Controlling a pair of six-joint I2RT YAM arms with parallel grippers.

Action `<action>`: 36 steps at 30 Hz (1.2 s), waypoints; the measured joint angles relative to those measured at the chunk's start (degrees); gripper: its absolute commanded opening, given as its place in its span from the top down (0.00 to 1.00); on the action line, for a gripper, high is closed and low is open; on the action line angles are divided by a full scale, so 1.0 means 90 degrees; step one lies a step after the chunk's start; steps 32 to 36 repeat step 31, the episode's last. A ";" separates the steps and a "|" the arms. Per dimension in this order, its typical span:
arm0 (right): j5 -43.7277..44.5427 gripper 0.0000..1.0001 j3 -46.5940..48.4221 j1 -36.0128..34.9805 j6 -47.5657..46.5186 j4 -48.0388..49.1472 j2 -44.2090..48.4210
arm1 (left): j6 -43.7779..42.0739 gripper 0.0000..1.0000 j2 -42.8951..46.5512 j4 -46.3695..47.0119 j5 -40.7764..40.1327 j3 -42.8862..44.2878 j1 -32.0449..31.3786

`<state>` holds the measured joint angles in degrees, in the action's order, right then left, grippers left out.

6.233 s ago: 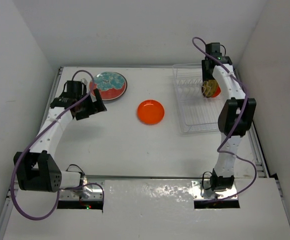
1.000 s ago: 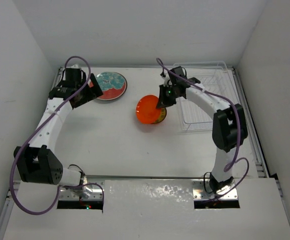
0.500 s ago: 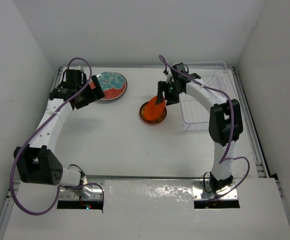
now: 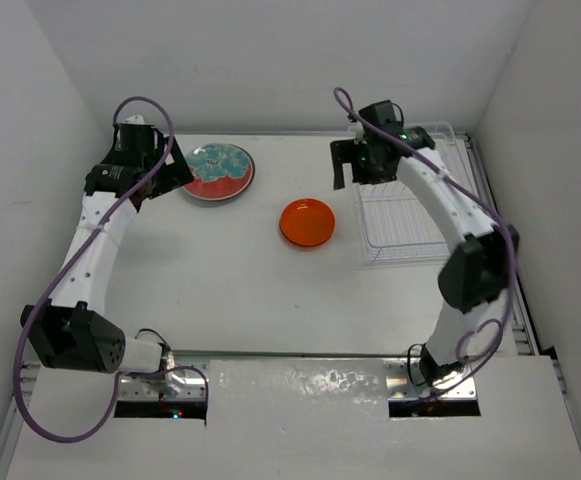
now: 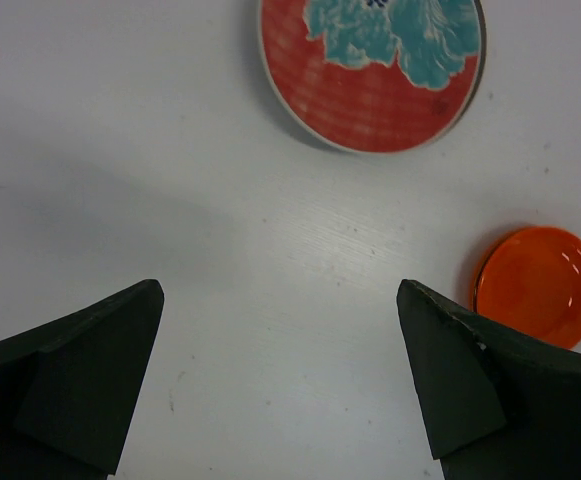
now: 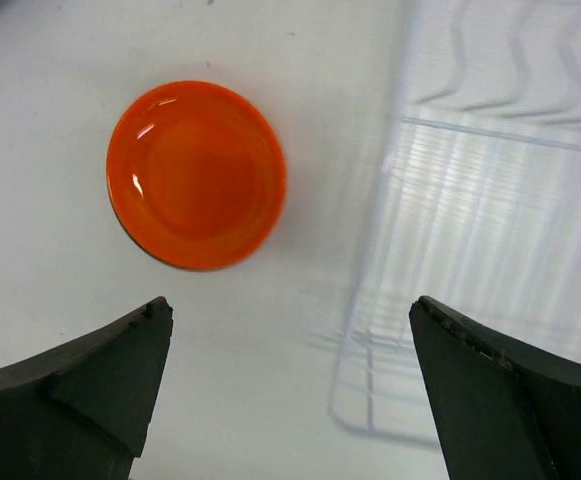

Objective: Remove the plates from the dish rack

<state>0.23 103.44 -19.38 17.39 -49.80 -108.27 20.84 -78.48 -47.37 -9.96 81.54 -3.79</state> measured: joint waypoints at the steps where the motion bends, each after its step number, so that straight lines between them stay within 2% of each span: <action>1: 0.0170 0.01 -0.0255 0.0000 -0.0046 0.0010 0.0403 | 0.0000 0.00 0.0039 -0.0005 -0.0214 0.0049 0.0000; 5: 0.0857 0.01 -0.1297 0.0007 -0.0109 -0.0051 0.2414 | -0.0027 0.00 0.0425 -0.0053 -0.0848 -0.0143 -0.0002; 9: 0.1387 0.01 -0.2178 0.0010 -0.0114 -0.0053 0.4158 | -0.0100 0.00 0.1205 -0.0041 -0.1122 -0.0809 -0.0005; 15: 0.2154 0.01 -0.3568 0.0010 -0.0131 -0.0398 0.5948 | -0.0117 0.00 0.2647 0.0112 -0.1394 -0.1938 -0.0007; 19: 0.2487 0.01 -0.4490 0.0012 -0.0109 -0.0534 0.6938 | -0.0087 0.00 0.3196 0.0187 -0.1484 -0.2805 -0.0007; 24: 0.2727 0.01 -0.5107 0.0012 0.0041 -0.0784 0.7597 | -0.0063 0.00 0.3189 0.0078 -0.1479 -0.3096 -0.0007; 36: 0.2875 0.01 -0.5433 0.0012 0.0282 -0.0886 0.7614 | -0.0068 0.00 0.3196 0.0100 -0.1450 -0.3096 -0.0012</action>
